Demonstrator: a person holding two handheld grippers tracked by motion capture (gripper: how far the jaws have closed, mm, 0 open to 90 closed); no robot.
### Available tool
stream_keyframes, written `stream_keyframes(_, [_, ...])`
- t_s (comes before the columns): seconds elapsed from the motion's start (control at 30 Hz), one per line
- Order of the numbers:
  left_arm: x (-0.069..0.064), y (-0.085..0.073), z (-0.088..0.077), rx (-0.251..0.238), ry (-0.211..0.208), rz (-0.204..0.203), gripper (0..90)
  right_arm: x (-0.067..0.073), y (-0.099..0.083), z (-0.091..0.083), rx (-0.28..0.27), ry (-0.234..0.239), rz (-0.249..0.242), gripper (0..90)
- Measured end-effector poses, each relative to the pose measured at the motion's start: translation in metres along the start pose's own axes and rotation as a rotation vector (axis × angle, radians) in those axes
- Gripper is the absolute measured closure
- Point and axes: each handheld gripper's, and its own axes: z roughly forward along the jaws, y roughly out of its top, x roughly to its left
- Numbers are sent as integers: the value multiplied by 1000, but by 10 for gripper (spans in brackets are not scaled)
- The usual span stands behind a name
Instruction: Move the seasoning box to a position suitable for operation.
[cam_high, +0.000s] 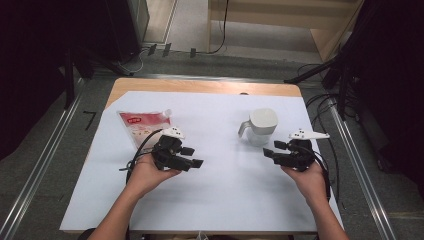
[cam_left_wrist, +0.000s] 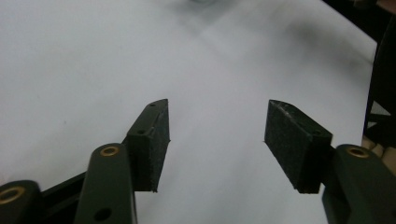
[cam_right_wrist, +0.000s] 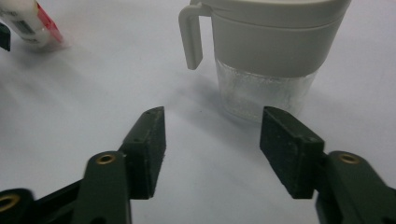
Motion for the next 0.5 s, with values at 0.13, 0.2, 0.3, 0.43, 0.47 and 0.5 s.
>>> stream_keyframes(0.13, [0,-1,0,-2,6,17,409,0,-1,-2,-8,-6,-2,432])
stream_keyframes(0.2, [1,-1,0,-6,13,22,404,0,-1,-2,-10,-3,0,431])
stream_keyframes(0.3, [2,0,-2,-16,-31,-20,397,0,-1,-3,-13,-11,-5,446])
stream_keyframes(0.43, [0,1,-6,-51,-37,-11,398,1,-1,-5,-27,-15,-44,490])
stream_keyframes(0.47, [1,0,-4,-21,10,8,398,2,-1,-6,-33,-14,-40,487])
stream_keyframes(0.5, [2,0,-3,3,28,20,397,2,-1,-6,-30,-12,-41,492])
